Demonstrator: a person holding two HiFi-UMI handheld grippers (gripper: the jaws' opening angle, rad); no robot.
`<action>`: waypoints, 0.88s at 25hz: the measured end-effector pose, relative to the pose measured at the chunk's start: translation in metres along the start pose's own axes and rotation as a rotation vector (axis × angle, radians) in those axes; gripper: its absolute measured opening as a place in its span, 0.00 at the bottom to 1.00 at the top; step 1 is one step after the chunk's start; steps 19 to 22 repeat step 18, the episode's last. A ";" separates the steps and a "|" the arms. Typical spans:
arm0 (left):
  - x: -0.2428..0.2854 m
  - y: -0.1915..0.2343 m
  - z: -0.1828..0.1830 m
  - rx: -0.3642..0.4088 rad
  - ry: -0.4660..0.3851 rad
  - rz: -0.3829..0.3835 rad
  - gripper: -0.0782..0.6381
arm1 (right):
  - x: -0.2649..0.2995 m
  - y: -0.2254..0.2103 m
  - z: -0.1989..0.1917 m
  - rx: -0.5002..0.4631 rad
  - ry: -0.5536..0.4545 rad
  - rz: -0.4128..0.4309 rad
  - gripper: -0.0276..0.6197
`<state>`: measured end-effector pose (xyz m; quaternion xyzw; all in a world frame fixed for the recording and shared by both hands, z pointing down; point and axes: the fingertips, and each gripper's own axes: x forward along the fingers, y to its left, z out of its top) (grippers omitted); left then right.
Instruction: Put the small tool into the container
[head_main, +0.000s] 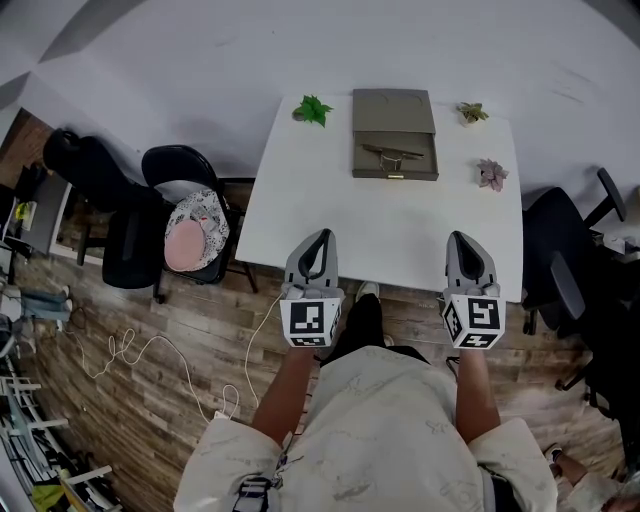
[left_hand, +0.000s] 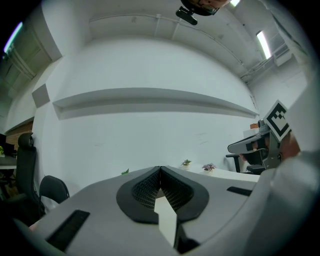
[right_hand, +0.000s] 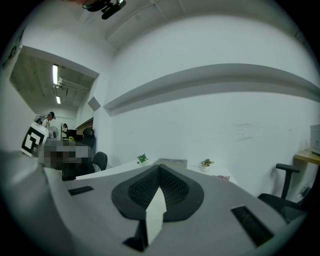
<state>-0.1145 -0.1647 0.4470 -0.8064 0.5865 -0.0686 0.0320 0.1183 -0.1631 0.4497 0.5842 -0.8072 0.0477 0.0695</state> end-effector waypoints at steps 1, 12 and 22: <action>0.000 -0.001 0.000 -0.001 0.001 0.000 0.12 | 0.000 -0.001 0.000 0.000 -0.001 0.001 0.07; -0.005 -0.006 0.006 0.001 -0.005 0.002 0.12 | -0.005 -0.002 0.001 0.000 -0.004 0.009 0.07; -0.008 -0.009 0.006 0.003 -0.012 0.007 0.12 | -0.009 -0.003 -0.001 -0.001 -0.004 0.011 0.07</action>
